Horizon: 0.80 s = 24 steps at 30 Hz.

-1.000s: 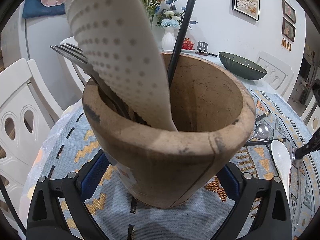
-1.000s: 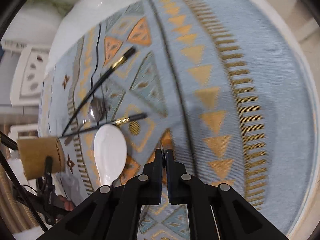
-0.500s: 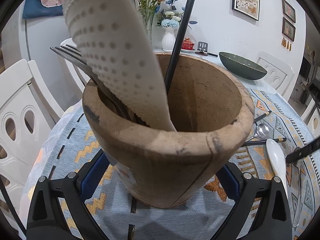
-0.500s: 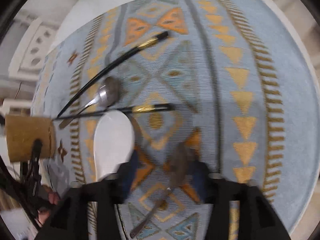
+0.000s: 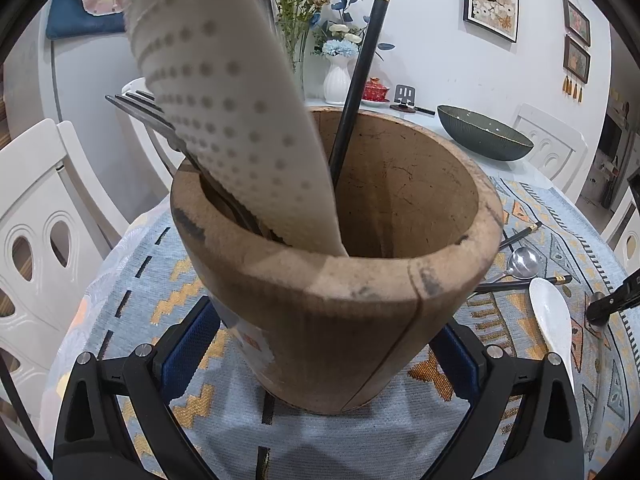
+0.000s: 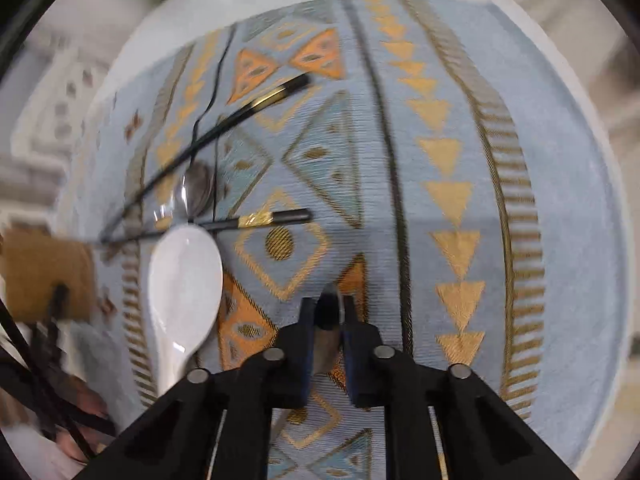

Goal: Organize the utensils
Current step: 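Lower the right gripper onto the silver spoon and close on it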

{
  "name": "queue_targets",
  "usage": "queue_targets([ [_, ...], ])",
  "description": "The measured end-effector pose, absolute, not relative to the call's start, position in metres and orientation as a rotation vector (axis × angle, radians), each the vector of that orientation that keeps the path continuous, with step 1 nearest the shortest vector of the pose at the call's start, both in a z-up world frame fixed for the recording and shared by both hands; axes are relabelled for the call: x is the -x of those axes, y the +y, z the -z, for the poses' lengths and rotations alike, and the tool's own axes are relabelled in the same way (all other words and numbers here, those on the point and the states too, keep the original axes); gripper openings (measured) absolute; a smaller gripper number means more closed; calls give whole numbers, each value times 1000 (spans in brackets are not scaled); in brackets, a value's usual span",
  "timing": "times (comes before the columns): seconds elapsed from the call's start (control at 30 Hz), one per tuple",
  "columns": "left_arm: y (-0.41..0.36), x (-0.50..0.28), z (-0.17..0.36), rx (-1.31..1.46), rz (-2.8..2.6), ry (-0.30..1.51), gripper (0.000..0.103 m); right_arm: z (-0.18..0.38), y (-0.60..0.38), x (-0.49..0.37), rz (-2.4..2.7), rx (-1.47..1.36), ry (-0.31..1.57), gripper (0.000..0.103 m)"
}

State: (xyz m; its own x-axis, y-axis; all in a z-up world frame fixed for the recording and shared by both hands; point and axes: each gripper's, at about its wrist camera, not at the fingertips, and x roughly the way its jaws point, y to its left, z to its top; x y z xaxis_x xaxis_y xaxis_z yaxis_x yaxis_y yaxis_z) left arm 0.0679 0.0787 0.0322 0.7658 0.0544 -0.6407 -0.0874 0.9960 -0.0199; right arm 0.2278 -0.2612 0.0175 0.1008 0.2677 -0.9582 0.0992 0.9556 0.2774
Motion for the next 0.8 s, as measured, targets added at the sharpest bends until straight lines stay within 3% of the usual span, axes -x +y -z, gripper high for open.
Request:
queue_targets([
  [0.27, 75, -67, -34, 38, -88, 688, 100, -17, -249, -228, -127, -153, 1520, 6],
  [0.8, 68, -63, -36, -3, -118, 656, 100, -14, -244, -228, -140, -154, 1502, 5],
])
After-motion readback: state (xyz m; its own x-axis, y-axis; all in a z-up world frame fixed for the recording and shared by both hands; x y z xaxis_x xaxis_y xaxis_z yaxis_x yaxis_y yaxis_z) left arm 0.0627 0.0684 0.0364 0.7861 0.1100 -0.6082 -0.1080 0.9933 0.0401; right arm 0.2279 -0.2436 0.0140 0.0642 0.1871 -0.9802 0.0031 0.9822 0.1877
